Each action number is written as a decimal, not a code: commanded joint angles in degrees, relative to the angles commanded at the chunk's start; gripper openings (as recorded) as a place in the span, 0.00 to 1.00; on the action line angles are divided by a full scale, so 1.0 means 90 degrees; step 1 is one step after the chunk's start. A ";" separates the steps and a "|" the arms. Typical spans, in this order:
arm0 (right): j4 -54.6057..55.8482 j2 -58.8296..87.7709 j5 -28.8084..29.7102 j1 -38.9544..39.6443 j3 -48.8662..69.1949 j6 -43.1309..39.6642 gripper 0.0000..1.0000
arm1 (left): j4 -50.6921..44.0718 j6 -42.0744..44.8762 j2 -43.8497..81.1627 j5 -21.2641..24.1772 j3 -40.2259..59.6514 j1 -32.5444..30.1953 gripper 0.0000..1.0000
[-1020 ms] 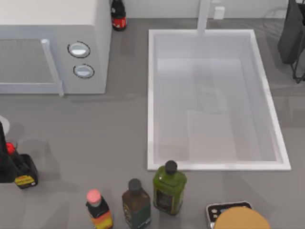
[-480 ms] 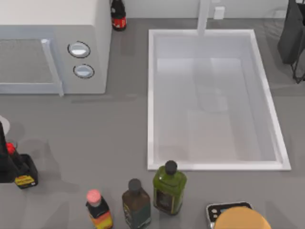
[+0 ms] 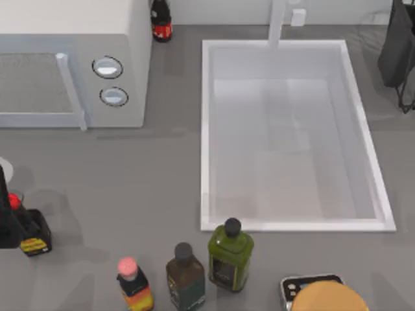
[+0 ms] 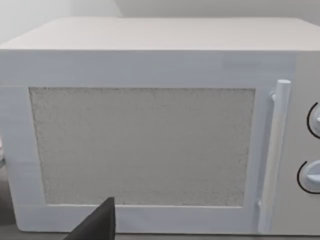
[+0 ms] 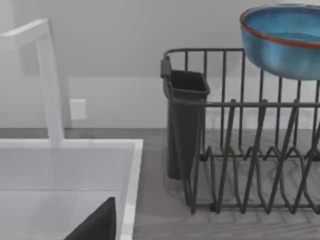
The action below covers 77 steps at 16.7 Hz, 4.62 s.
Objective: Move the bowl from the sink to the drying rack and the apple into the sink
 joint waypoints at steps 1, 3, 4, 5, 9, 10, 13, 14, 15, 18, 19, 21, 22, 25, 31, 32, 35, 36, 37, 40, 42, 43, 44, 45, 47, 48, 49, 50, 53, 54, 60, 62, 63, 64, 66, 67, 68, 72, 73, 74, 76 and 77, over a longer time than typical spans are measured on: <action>0.0000 0.0000 0.0000 0.0000 0.0000 0.0000 1.00 | 0.0000 0.0000 0.0000 0.0000 0.0000 0.0000 1.00; 0.0000 0.0000 0.0000 0.0000 0.0000 0.0000 1.00 | 0.0000 0.0000 0.0000 0.0000 0.0000 0.0000 1.00; 0.0000 0.0000 0.0000 0.0000 0.0000 0.0000 1.00 | 0.0000 0.0000 0.0000 0.0000 0.0000 0.0000 1.00; 0.0000 0.0000 0.0000 0.0000 0.0000 0.0000 1.00 | 0.0000 0.0000 0.0000 0.0000 0.0000 0.0000 1.00; 0.0000 0.0000 0.0000 0.0000 0.0000 0.0000 1.00 | 0.0000 0.0000 0.0000 0.0000 0.0000 0.0000 1.00; 0.0000 0.0000 0.0000 0.0000 0.0000 0.0000 1.00 | 0.0000 0.0000 0.0000 0.0000 0.0000 0.0000 1.00; 0.0000 0.0000 0.0000 0.0000 0.0000 0.0000 1.00 | 0.0000 0.0000 0.0000 0.0000 0.0000 0.0000 1.00; 0.0000 0.0000 0.0000 0.0000 0.0000 0.0000 1.00 | 0.0000 0.0000 0.0000 0.0000 0.0000 0.0000 1.00; 0.0000 0.0000 0.0000 0.0000 0.0000 0.0000 1.00 | 0.0000 0.0000 0.0000 0.0000 0.0000 0.0000 1.00; 0.0000 0.0000 0.0000 0.0000 0.0000 0.0000 1.00 | 0.0000 0.0000 0.0000 0.0000 0.0000 0.0000 1.00; 0.0000 0.0000 0.0000 0.0000 0.0000 0.0000 1.00 | 0.0000 0.0000 0.0000 0.0000 0.0000 0.0000 1.00; 0.0001 0.0002 0.0000 -0.0001 0.0002 0.0000 1.00 | 0.0000 0.0000 0.0000 0.0000 0.0000 0.0000 1.00; -0.0005 0.0008 0.0000 -0.0002 0.0007 -0.0002 1.00 | 0.0000 0.0000 0.0000 0.0000 0.0000 0.0000 1.00; -0.0379 0.0416 -0.0004 -0.0120 0.0355 -0.0124 1.00 | 0.0000 0.0000 0.0000 0.0000 0.0000 0.0000 1.00; -0.2269 0.2955 -0.0010 -0.0729 0.2121 -0.0737 1.00 | 0.0000 0.0000 0.0000 0.0000 0.0000 0.0000 1.00; -0.2658 0.3539 -0.0009 -0.0855 0.2487 -0.0862 1.00 | 0.0000 0.0000 0.0000 0.0000 0.0000 0.0000 1.00; -0.3839 0.5355 -0.0004 -0.1246 0.3596 -0.1242 1.00 | 0.0000 0.0000 0.0000 0.0000 0.0000 0.0000 1.00; -0.4221 0.5937 -0.0002 -0.1373 0.3956 -0.1364 1.00 | 0.0000 0.0000 0.0000 0.0000 0.0000 0.0000 1.00; -0.4589 0.6490 -0.0001 -0.1495 0.4304 -0.1481 1.00 | 0.0000 0.0000 0.0000 0.0000 0.0000 0.0000 1.00; -0.5591 0.7916 0.0002 -0.1830 0.5251 -0.1800 1.00 | 0.0000 0.0000 0.0000 0.0000 0.0000 0.0000 1.00; -0.6132 0.8649 0.0002 -0.2011 0.5765 -0.1970 1.00 | 0.0000 0.0000 0.0000 0.0000 0.0000 0.0000 1.00; -0.6354 0.8951 0.0001 -0.2085 0.5977 -0.2040 1.00 | 0.0000 0.0000 0.0000 0.0000 0.0000 0.0000 1.00; -0.6538 0.9204 0.0001 -0.2147 0.6152 -0.2098 1.00 | 0.0000 0.0000 0.0000 0.0000 0.0000 0.0000 1.00; -0.6681 0.9399 0.0000 -0.2196 0.6288 -0.2143 1.00 | 0.0000 0.0000 0.0000 0.0000 0.0000 0.0000 1.00; -0.6827 0.9595 0.0000 -0.2245 0.6427 -0.2188 1.00 | 0.0000 0.0000 0.0000 0.0000 0.0000 0.0000 1.00; -0.6830 0.9599 0.0000 -0.2246 0.6429 -0.2189 1.00 | 0.0000 0.0000 0.0000 0.0000 0.0000 0.0000 1.00; -0.6830 0.9599 0.0000 -0.2246 0.6429 -0.2189 1.00 | 0.0000 0.0000 0.0000 0.0000 0.0000 0.0000 1.00; -0.6830 0.9599 0.0000 -0.2246 0.6429 -0.2189 1.00 | 0.0000 0.0000 0.0000 0.0000 0.0000 0.0000 1.00; -0.6730 0.9651 0.0002 -0.2216 0.6340 -0.2183 1.00 | 0.0000 0.0000 0.0000 0.0000 0.0000 0.0000 1.00; -0.6601 0.9742 0.0001 -0.2217 0.6239 -0.2182 1.00 | 0.0000 0.0000 0.0000 0.0000 0.0000 0.0000 1.00; -0.5254 1.0321 0.0003 -0.2221 0.5552 -0.2165 1.00 | 0.0000 0.0000 0.0000 0.0000 0.0000 0.0000 1.00; -0.4674 1.0494 0.0001 -0.2224 0.5349 -0.2158 1.00 | 0.0000 0.0000 0.0000 0.0000 0.0000 0.0000 1.00; -0.4393 1.0616 0.0000 -0.2225 0.5188 -0.2154 1.00 | 0.0000 0.0000 0.0000 0.0000 0.0000 0.0000 1.00; -0.4165 1.0732 0.0000 -0.2226 0.5042 -0.2152 1.00 | 0.0000 0.0000 0.0000 0.0000 0.0000 0.0000 1.00; -0.3878 1.0922 0.0001 -0.2224 0.4822 -0.2147 1.00 | 0.0000 0.0000 0.0000 0.0000 0.0000 0.0000 1.00; -0.3825 1.0959 0.0001 -0.2223 0.4784 -0.2144 1.00 | 0.0000 0.0000 0.0000 0.0000 0.0000 0.0000 1.00; -0.3824 1.0959 0.0001 -0.2223 0.4784 -0.2144 1.00 | 0.0000 0.0000 0.0000 0.0000 0.0000 0.0000 1.00; -0.3824 1.0959 0.0001 -0.2223 0.4784 -0.2144 0.92 | 0.0000 0.0000 0.0000 0.0000 0.0000 0.0000 1.00; -0.3824 1.0959 0.0001 -0.2223 0.4784 -0.2144 0.85 | 0.0000 0.0000 0.0000 0.0000 0.0000 0.0000 1.00; -0.3824 1.0959 0.0001 -0.2223 0.4784 -0.2144 0.77 | 0.0000 0.0000 0.0000 0.0000 0.0000 0.0000 1.00; -0.3824 1.0959 0.0001 -0.2223 0.4784 -0.2144 0.62 | 0.0000 0.0000 0.0000 0.0000 0.0000 0.0000 1.00; -0.3824 1.0959 0.0001 -0.2223 0.4784 -0.2144 0.55 | 0.0000 0.0000 0.0000 0.0000 0.0000 0.0000 1.00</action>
